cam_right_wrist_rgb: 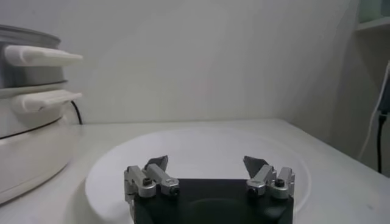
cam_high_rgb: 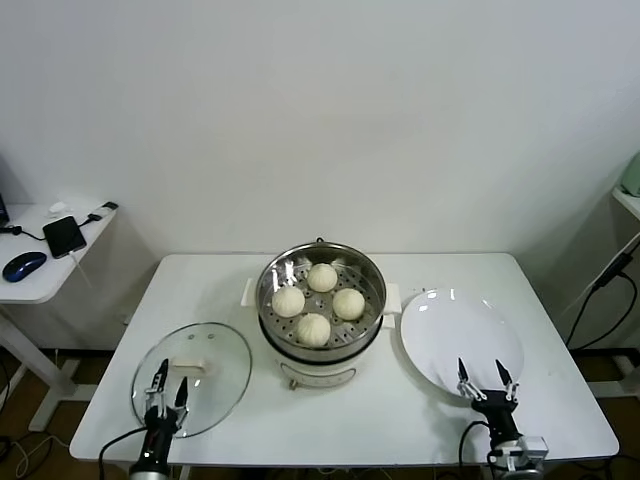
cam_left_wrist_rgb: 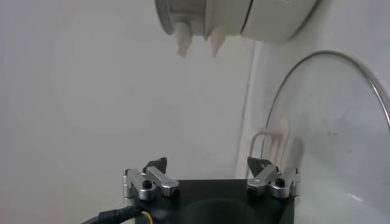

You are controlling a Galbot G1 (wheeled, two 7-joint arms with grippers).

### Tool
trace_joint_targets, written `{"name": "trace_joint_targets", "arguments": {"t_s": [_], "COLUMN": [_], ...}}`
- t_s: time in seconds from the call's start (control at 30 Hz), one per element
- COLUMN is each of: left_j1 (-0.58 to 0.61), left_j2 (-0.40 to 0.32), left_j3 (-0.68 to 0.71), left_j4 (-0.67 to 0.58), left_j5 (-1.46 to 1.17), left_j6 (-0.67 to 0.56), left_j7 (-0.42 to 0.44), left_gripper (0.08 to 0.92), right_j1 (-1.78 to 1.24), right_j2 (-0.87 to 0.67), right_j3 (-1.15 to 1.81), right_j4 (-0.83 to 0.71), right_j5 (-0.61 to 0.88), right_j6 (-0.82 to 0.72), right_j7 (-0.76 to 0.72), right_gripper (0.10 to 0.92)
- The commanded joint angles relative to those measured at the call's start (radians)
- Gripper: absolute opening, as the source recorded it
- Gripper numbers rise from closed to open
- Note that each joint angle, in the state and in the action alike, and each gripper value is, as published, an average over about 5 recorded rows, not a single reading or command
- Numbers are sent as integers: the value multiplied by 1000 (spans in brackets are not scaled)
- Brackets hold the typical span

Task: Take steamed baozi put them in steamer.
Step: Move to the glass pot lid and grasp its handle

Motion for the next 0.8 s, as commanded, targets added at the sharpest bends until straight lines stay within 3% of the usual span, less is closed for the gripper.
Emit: {"name": "trace_joint_targets", "arguments": {"t_s": [0.03, 0.8], "left_j1": [-77, -173], "left_j2": [-25, 0], "left_j3": [5, 11], "left_j4": [72, 179], "left_j5": [153, 226], "left_j6": [41, 72], "left_j7": [-27, 2], "left_gripper": [823, 823], "right_j1": [-17, -20], "right_j2": [14, 25], "right_j3": [10, 5], "right_j4": [11, 19], "right_j5": [-6, -4], "right_j6": [-7, -4], "right_j7": [7, 0], "right_gripper": [823, 823]}}
